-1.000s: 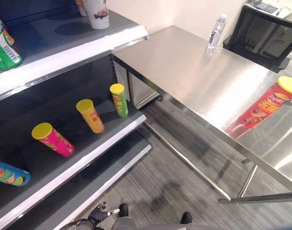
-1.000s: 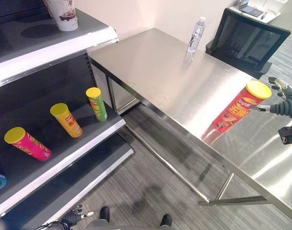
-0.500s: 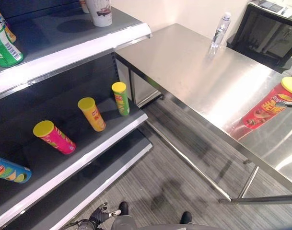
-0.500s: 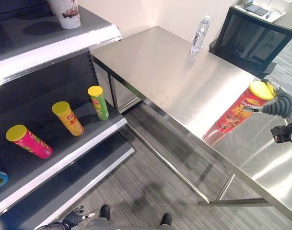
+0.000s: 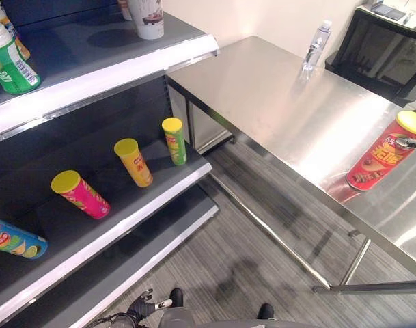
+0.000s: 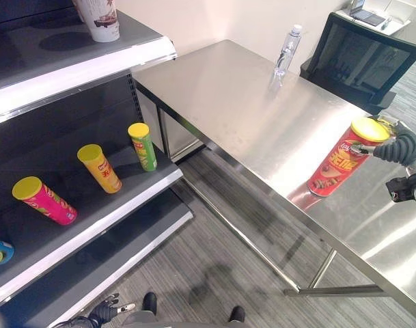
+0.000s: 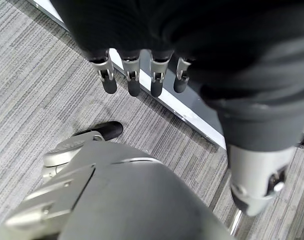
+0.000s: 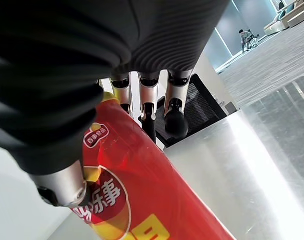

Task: Put the goods on the table back onto the shelves and tidy them up.

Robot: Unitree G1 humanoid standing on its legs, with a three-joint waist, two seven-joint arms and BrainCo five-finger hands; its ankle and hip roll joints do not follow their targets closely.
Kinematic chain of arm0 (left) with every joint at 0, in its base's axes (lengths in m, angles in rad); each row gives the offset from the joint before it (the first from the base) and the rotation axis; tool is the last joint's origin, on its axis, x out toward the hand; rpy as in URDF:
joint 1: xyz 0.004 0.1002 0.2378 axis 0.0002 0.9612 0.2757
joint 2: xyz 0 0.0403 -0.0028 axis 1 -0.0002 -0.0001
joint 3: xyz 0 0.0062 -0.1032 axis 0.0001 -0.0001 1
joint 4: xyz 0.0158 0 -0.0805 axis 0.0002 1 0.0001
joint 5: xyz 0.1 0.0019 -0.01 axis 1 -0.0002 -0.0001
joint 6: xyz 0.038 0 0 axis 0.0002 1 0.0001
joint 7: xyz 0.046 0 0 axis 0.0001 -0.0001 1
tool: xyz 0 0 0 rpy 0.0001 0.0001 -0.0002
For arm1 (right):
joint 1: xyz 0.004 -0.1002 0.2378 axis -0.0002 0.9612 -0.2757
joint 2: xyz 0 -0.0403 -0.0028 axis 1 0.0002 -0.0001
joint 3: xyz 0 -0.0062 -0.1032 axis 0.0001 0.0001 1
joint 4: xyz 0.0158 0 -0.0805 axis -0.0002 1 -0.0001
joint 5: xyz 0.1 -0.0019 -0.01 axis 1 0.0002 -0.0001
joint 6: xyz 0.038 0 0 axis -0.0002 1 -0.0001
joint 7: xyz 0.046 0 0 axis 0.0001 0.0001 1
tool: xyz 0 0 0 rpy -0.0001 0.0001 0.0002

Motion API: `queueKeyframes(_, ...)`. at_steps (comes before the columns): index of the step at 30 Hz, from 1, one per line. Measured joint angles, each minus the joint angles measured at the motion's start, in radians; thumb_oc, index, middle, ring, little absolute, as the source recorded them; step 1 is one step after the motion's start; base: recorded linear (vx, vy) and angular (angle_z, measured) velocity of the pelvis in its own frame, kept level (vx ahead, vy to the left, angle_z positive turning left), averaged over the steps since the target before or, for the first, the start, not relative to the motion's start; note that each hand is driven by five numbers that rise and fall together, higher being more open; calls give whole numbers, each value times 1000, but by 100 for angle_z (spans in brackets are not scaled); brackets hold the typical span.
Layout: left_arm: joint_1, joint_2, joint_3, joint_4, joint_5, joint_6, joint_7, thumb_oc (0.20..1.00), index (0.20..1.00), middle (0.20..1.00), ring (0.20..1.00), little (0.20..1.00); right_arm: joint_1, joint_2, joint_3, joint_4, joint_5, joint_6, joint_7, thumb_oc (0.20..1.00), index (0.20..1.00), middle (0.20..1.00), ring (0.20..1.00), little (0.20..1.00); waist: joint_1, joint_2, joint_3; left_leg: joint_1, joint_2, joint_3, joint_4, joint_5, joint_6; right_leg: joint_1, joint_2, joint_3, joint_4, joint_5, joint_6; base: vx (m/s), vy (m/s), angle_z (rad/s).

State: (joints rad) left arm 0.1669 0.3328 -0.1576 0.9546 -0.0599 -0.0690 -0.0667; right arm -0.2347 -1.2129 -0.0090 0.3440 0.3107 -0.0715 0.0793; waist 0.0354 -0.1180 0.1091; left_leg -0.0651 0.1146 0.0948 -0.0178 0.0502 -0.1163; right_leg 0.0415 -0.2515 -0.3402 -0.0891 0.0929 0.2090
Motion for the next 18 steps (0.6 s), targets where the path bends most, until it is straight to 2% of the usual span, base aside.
queueKeyframes(2, 0, 0, 0, 0, 0, 0, 1, 1000, 1000, 1000, 1000, 1000, 1, 2, -1, -7, -6, 0, 0, 200, 200, 200, 200, 200, 0, 1, -1, 1, 0, 0, 0, 0, 0, 1, 0, 0, 0, 0, 0, 0, 0, 0)
queueKeyframes(7, -1, -3, 4, -5, -1, 0, 8, 1000, 1000, 1000, 1000, 1000, 4, 161, -88, -128, 40, -9, -35, 200, 200, 200, 200, 200, 0, 13, -2, 5, -1, -1, 0, 0, 0, 6, -1, -1, 0, 0, -1, -7, 22, 1)
queueKeyframes(10, -4, -1, 8, -6, -2, 1, 11, 1000, 1000, 1000, 1000, 1000, 2, 226, -112, -157, 79, -22, -61, 200, 200, 200, 200, 200, 16, 22, -3, 2, -5, 0, 2, -1, 1, 6, -5, -4, 1, 0, -1, -36, 45, 4)
queueKeyframes(13, -6, 0, 9, -14, -2, 1, 11, 1000, 1000, 1000, 1000, 1000, 2, 227, -114, -157, 88, -24, -68, 200, 200, 200, 200, 200, 27, 29, -1, -4, -13, -3, 4, -3, 4, 3, -14, -7, 9, 0, -1, -33, 4, 7)
queueKeyframes(17, -23, 10, 12, -13, -3, 2, 13, 1000, 1000, 1000, 1000, 1000, 24, 227, -140, -162, 124, -28, -73, 200, 200, 200, 200, 200, 23, 40, 12, -34, -31, -59, 44, -10, 16, -9, -32, 15, 112, -75, 10, 29, -65, 42)
queueKeyframes(18, -30, 13, 11, -21, -3, 1, 11, 1000, 1000, 1000, 1000, 1000, 52, 226, -172, -176, 126, -31, -74, 200, 200, 200, 200, 200, 21, 42, 15, -52, -38, -87, 61, -10, 17, -2, -28, 67, 132, -112, 12, 32, -131, 139)
